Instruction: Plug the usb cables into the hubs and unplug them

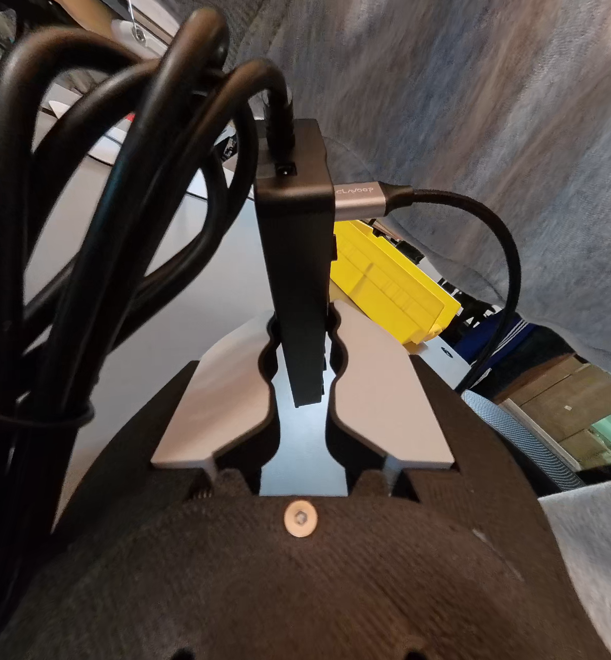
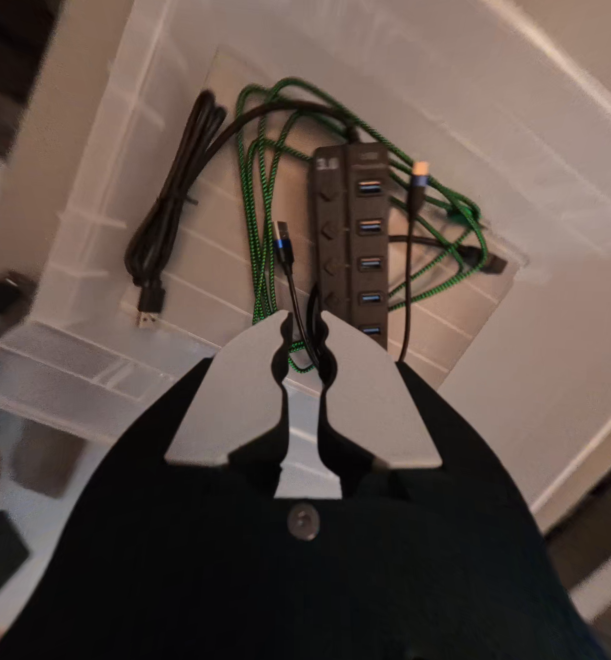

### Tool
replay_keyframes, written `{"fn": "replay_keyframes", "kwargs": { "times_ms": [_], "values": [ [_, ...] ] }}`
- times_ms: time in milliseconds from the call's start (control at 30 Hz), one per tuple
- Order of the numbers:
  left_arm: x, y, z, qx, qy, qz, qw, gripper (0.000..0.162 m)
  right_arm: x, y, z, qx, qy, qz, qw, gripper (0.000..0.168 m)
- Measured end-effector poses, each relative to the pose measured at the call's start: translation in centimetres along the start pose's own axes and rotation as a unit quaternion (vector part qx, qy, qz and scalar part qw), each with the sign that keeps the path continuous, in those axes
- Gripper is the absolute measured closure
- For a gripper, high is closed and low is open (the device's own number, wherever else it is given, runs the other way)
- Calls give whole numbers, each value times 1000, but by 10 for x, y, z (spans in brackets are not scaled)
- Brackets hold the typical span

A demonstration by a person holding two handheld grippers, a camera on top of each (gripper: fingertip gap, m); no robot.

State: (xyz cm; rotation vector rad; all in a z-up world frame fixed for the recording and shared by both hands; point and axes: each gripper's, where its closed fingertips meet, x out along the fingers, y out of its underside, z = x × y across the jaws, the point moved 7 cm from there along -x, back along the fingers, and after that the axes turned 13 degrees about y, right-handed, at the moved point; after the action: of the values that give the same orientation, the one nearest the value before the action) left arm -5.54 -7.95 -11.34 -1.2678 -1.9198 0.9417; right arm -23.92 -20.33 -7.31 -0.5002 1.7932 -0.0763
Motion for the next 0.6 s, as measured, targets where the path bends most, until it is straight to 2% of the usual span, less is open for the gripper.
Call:
{"fn": "replay_keyframes", "kwargs": {
  "times_ms": [100,167,367,600],
  "values": [
    [0,0,0,0,0,-1,1000,134,17,-2,19,-119,32,25,992,157],
    [-1,0,0,-1,0,-1,1000,134,28,-2,26,-159,37,38,986,157],
    [-2,-2,1,0,-5,-8,1000,134,42,-4,31,-195,27,67,978,153],
    [-4,-4,3,-4,-8,-15,1000,134,62,-5,31,-221,19,107,969,164]
  ]
}}
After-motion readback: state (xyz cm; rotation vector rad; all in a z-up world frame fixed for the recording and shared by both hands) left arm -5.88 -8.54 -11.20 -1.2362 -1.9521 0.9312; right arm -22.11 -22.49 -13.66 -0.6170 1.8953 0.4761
